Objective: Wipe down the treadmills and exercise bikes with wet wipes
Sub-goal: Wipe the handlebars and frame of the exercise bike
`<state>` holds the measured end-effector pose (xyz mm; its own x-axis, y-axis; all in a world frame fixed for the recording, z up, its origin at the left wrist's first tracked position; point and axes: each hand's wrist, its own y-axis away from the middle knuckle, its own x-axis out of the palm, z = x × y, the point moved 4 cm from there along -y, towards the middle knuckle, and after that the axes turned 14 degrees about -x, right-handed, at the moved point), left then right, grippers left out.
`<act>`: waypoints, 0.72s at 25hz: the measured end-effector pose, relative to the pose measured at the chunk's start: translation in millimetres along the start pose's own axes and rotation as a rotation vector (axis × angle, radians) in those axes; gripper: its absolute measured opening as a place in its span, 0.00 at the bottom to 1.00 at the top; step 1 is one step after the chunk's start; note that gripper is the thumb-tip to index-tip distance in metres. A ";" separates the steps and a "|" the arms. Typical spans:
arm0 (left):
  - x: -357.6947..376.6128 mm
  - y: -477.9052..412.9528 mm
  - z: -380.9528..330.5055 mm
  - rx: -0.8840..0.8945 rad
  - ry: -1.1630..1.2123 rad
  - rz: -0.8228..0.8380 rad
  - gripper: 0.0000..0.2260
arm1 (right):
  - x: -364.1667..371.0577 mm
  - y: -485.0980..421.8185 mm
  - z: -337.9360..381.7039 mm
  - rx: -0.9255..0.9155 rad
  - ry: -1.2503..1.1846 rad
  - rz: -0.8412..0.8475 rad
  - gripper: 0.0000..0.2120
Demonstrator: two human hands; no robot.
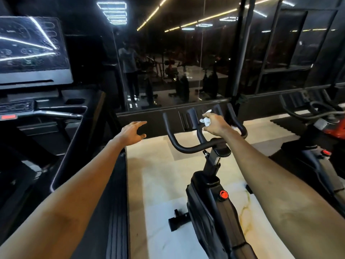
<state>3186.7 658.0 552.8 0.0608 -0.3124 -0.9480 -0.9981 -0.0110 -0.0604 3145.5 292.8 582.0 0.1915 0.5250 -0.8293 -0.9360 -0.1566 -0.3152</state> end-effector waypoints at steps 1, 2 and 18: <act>12.9 -18.6 -1.9 0.020 0.008 0.020 0.32 | 13.6 -12.1 -5.1 -0.004 0.020 0.024 0.30; 27.7 -34.0 -3.8 0.036 0.012 0.041 0.32 | 28.8 -22.0 -10.5 -0.007 0.034 0.053 0.29; 201.4 -98.4 -48.6 0.401 0.103 -0.037 0.24 | 189.1 -10.0 -73.4 -0.174 0.041 -0.211 0.16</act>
<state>3296.8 550.0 383.0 0.0748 -0.4121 -0.9080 -0.9117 0.3406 -0.2297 3212.7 332.3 394.4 0.3921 0.5276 -0.7536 -0.8099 -0.1905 -0.5548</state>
